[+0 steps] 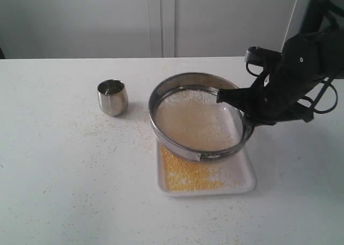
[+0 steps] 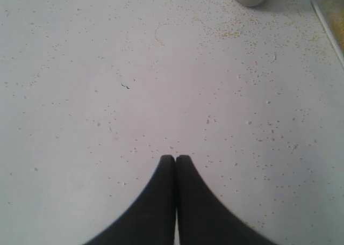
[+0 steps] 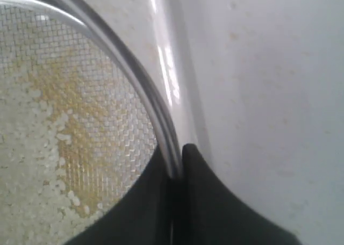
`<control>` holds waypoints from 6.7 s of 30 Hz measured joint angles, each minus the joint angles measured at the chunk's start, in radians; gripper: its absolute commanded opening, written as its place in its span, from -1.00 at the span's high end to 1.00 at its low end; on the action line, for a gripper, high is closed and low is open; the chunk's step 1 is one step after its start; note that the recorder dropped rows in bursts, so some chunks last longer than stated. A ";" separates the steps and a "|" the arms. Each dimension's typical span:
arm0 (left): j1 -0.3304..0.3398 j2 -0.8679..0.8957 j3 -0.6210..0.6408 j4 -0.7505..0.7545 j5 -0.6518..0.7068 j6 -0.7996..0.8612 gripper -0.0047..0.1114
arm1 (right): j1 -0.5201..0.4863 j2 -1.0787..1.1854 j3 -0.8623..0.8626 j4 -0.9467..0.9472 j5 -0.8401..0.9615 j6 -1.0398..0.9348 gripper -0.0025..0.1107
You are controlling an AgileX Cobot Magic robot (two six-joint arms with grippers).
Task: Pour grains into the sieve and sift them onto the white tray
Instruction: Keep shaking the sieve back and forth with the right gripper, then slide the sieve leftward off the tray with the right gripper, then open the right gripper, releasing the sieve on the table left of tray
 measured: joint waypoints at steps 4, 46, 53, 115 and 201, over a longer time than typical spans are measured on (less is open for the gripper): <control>0.000 0.000 0.000 0.000 0.000 0.000 0.92 | 0.000 0.003 0.016 -0.035 -0.053 -0.017 0.96; 0.000 0.000 0.000 0.000 0.000 0.000 0.92 | 0.036 0.053 0.009 -0.037 0.063 -0.168 0.96; 0.000 0.000 0.000 0.000 0.000 0.000 0.92 | 0.036 0.060 -0.035 -0.016 0.088 -0.149 0.96; 0.000 0.000 0.000 0.000 0.000 0.000 0.92 | 0.156 0.018 -0.072 0.072 -0.004 -0.164 0.96; 0.000 0.000 0.000 0.000 0.000 0.000 0.92 | 0.449 0.314 -0.468 -0.007 -0.001 -0.072 0.67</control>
